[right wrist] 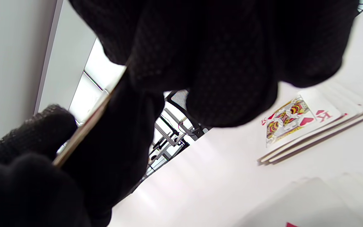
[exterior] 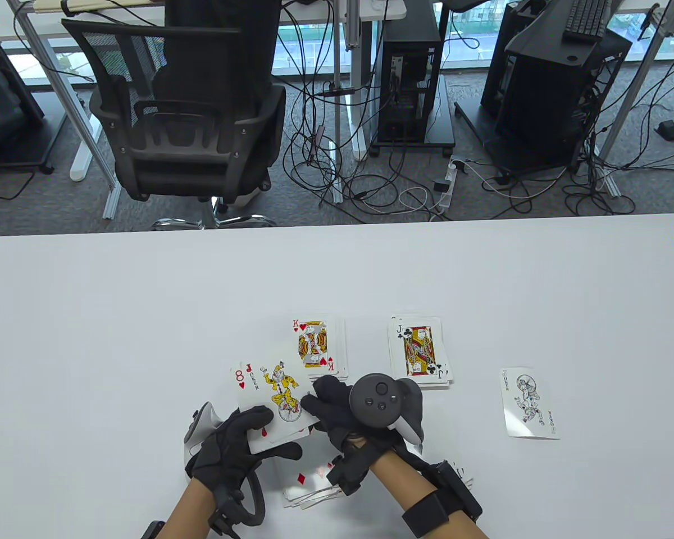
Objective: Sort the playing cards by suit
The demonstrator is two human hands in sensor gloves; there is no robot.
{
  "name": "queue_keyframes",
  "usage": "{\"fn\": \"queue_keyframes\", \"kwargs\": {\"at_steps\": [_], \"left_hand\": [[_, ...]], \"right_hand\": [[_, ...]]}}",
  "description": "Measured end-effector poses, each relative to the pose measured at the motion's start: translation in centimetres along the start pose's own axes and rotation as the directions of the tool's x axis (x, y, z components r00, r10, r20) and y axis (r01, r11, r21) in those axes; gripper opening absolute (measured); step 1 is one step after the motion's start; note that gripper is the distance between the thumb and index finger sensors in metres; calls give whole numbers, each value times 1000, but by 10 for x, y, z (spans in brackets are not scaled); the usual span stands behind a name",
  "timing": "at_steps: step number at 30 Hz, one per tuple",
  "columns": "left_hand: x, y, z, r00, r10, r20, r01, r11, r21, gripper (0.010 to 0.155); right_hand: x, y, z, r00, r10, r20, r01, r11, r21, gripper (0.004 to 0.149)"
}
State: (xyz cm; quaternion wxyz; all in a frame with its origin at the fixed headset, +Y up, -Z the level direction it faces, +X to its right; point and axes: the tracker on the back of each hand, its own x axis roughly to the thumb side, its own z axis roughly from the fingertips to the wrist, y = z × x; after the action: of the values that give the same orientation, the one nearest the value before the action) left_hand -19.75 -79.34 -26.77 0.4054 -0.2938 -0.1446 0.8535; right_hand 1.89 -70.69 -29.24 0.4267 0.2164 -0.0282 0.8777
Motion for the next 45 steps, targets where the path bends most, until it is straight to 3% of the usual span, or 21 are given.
{"fn": "queue_keyframes", "kwargs": {"at_steps": [6,11,16,19,23,32,37,42,45], "left_hand": [[0,-1,-1,1000,19,12,-18,1000,-12,49],[0,-1,-1,1000,16,14,-16,1000,-6,49],[0,0,-1,1000,16,12,-16,1000,-2,49],[0,-1,-1,1000,17,13,-17,1000,-1,49],[-1,0,-1,1000,16,12,-16,1000,0,49],[-1,-1,0,1000,17,5,-17,1000,10,49],[-1,-1,0,1000,17,0,-17,1000,14,49],[-2,0,0,1000,16,-1,-16,1000,16,49],[-2,0,0,1000,16,-1,-16,1000,17,49]], "right_hand": [[-4,-24,3,1000,-6,0,6,999,-47,41],[-17,-74,13,996,-70,-60,61,989,-134,40],[-42,-141,32,977,78,-197,-117,974,-195,40],[-66,-176,50,917,230,-327,-305,931,-202,40],[-110,-207,80,773,370,-516,-473,878,-78,40],[-181,-208,124,527,446,-723,-548,829,111,41],[-198,-200,124,393,572,-720,-594,755,277,43],[-207,-188,121,306,675,-671,-604,682,411,43],[-208,-179,117,258,755,-603,-646,598,474,42]]}}
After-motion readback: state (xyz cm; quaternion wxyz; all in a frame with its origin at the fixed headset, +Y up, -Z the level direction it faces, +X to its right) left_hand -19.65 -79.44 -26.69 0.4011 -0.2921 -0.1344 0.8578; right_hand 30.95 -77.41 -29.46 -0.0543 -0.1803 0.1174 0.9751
